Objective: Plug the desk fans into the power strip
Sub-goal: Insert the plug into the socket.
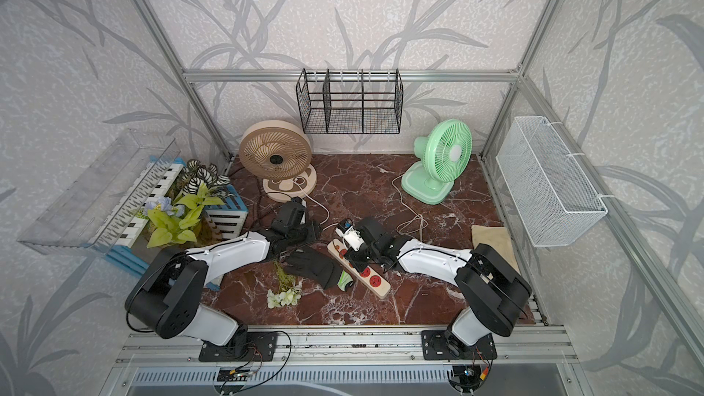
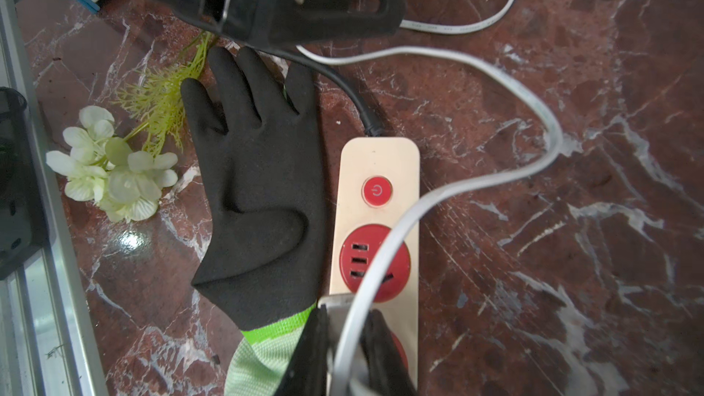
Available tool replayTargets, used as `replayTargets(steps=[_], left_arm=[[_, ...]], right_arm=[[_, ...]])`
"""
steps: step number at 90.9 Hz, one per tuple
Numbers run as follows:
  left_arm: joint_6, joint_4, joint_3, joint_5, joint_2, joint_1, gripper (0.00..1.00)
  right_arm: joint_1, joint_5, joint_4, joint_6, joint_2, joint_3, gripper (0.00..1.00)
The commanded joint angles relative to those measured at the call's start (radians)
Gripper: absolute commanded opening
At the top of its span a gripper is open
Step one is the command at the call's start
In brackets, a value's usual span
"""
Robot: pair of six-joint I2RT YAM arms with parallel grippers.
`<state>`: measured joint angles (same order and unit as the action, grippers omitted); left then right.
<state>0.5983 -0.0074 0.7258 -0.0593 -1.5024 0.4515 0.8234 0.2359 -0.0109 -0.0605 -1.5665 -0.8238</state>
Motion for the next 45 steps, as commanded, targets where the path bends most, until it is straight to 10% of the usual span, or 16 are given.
replayTargets(steps=[1, 45], left_arm=[[0.009, -0.003, -0.023, -0.019, 0.049, -0.009, 0.61], [0.062, -0.066, -0.131, -0.045, 0.272, -0.011, 0.64]], right_arm=[[0.007, 0.005, 0.025, -0.001, -0.024, -0.049, 0.00], [0.007, -0.006, -0.022, 0.034, -0.093, -0.089, 0.00]])
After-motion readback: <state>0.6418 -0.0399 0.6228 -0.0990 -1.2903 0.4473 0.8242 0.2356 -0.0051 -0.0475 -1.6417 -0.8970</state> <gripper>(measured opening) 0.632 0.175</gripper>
